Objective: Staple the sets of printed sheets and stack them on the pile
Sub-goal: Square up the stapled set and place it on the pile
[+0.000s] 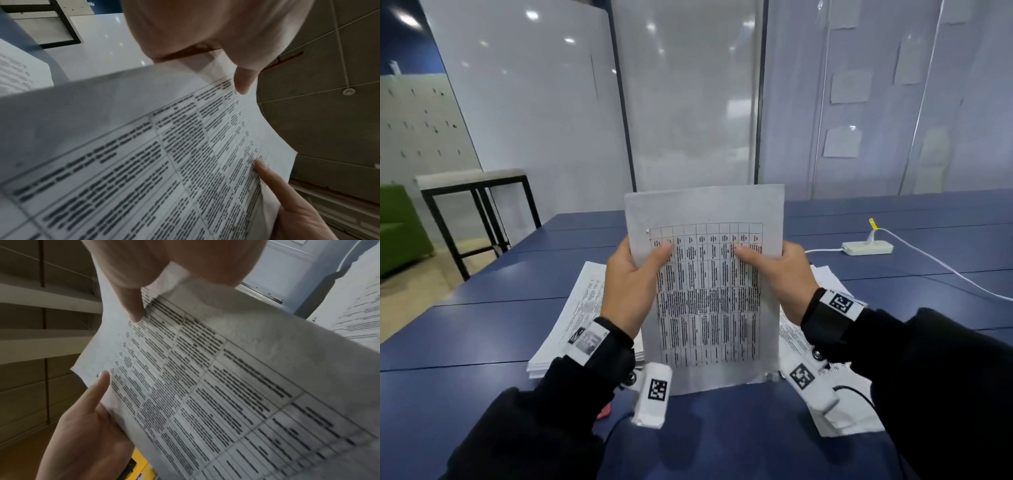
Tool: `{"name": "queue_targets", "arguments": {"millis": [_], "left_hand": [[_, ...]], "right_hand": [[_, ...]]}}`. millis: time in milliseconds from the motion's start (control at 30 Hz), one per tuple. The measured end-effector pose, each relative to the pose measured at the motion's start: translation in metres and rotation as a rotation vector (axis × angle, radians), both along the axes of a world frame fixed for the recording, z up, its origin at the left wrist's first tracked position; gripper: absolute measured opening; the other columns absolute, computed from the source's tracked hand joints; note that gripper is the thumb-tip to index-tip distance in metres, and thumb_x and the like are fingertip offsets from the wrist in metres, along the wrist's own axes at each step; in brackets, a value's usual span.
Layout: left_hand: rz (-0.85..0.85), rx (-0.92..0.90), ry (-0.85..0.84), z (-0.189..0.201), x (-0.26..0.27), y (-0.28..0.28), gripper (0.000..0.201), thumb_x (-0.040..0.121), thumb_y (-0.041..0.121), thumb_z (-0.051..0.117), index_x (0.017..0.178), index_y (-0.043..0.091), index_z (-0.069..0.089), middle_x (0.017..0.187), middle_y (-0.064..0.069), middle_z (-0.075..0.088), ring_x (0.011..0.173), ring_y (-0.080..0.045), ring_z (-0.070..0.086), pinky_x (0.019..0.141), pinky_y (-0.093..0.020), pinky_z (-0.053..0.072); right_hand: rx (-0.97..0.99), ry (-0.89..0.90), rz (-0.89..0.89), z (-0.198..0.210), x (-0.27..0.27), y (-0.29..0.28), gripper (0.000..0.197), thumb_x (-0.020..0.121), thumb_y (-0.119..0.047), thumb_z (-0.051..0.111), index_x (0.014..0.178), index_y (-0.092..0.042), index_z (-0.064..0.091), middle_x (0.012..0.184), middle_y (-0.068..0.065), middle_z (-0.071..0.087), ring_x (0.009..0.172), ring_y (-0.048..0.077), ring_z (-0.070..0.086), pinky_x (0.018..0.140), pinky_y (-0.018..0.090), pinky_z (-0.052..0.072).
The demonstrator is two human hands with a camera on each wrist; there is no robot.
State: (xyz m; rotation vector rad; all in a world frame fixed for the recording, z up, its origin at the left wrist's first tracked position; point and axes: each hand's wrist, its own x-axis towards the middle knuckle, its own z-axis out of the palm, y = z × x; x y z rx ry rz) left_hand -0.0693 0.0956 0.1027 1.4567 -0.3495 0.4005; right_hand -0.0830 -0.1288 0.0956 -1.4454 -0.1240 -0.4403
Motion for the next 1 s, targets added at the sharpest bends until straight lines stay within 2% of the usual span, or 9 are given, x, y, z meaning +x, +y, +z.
{"name": "queue_targets", "arguments": {"millis": [167, 233, 300, 400, 633, 733, 833, 900, 1000], "left_hand": [[-0.012, -0.037, -0.091, 0.024, 0.000, 0.002, 0.022, 0.099, 0.015, 0.067, 0.121, 0.013, 0.068, 0.112, 0.006, 0.078, 0.106, -0.008, 0.073, 0.088, -0.020, 0.057], [-0.012, -0.025, -0.086, 0.019, -0.003, 0.006, 0.024, 0.099, 0.016, 0.068, 0.123, 0.013, 0.068, 0.114, 0.005, 0.078, 0.108, -0.010, 0.073, 0.092, -0.026, 0.057], [-0.012, 0.000, -0.050, 0.007, -0.006, 0.009, 0.025, 0.097, 0.018, 0.072, 0.122, 0.017, 0.069, 0.113, 0.005, 0.078, 0.108, -0.012, 0.073, 0.097, -0.036, 0.057], [-0.010, -0.011, -0.042, 0.005, -0.005, 0.012, 0.022, 0.094, 0.016, 0.075, 0.115, 0.020, 0.069, 0.110, 0.003, 0.079, 0.106, -0.016, 0.074, 0.099, -0.044, 0.057], [-0.032, -0.033, -0.171, 0.052, 0.004, 0.004, 0.015, 0.099, 0.011, 0.067, 0.109, 0.023, 0.069, 0.110, 0.001, 0.079, 0.106, -0.017, 0.075, 0.095, -0.035, 0.057], [-0.008, -0.057, -0.121, 0.043, 0.001, 0.005, 0.015, 0.098, 0.011, 0.069, 0.109, 0.021, 0.070, 0.107, 0.003, 0.079, 0.104, -0.015, 0.075, 0.093, -0.033, 0.058], [-0.017, 0.006, -0.041, 0.013, -0.007, 0.005, 0.021, 0.097, 0.015, 0.072, 0.118, 0.017, 0.071, 0.111, 0.005, 0.079, 0.107, -0.012, 0.074, 0.099, -0.036, 0.057], [-0.012, 0.019, -0.024, 0.008, -0.010, 0.005, 0.025, 0.097, 0.017, 0.072, 0.121, 0.015, 0.071, 0.112, 0.006, 0.079, 0.107, -0.010, 0.073, 0.100, -0.036, 0.056], [0.004, -0.026, -0.039, 0.023, -0.011, 0.005, 0.025, 0.097, 0.015, 0.071, 0.122, 0.012, 0.071, 0.112, 0.004, 0.079, 0.106, -0.009, 0.074, 0.096, -0.030, 0.057]], "right_hand": [[0.020, -0.045, 0.004, 0.024, 0.004, 0.000, 0.025, 0.085, -0.018, 0.083, 0.102, -0.001, 0.075, 0.099, 0.012, 0.079, 0.096, 0.027, 0.077, 0.093, 0.045, 0.060], [0.016, -0.040, 0.021, 0.022, 0.002, 0.000, 0.030, 0.084, -0.019, 0.083, 0.106, -0.001, 0.075, 0.104, 0.012, 0.079, 0.102, 0.029, 0.076, 0.094, 0.044, 0.059], [0.005, -0.033, 0.022, 0.014, -0.003, -0.001, 0.024, 0.085, -0.016, 0.082, 0.106, -0.004, 0.076, 0.105, 0.009, 0.080, 0.103, 0.027, 0.075, 0.095, 0.041, 0.059], [-0.001, -0.053, 0.014, 0.015, -0.005, -0.001, 0.018, 0.087, -0.013, 0.079, 0.104, -0.006, 0.075, 0.105, 0.008, 0.080, 0.103, 0.025, 0.075, 0.099, 0.043, 0.058], [0.027, -0.090, 0.000, 0.062, 0.004, 0.007, 0.024, 0.092, -0.017, 0.077, 0.111, -0.002, 0.074, 0.108, 0.013, 0.078, 0.103, 0.029, 0.074, 0.101, 0.053, 0.056], [0.033, -0.041, -0.004, 0.050, 0.002, 0.005, 0.028, 0.091, -0.019, 0.079, 0.112, -0.001, 0.073, 0.109, 0.011, 0.079, 0.106, 0.027, 0.075, 0.105, 0.051, 0.054], [-0.010, 0.030, -0.008, 0.019, -0.007, 0.006, 0.028, 0.089, -0.022, 0.080, 0.110, -0.003, 0.075, 0.107, 0.007, 0.079, 0.105, 0.022, 0.075, 0.106, 0.049, 0.054], [-0.011, 0.030, -0.017, 0.014, -0.012, 0.007, 0.037, 0.085, -0.028, 0.085, 0.111, -0.004, 0.075, 0.107, 0.006, 0.079, 0.105, 0.021, 0.075, 0.106, 0.049, 0.053], [-0.012, 0.008, -0.022, 0.029, -0.014, 0.006, 0.064, 0.068, -0.046, 0.092, 0.112, -0.003, 0.074, 0.107, 0.008, 0.079, 0.106, 0.024, 0.075, 0.105, 0.051, 0.054]]}}
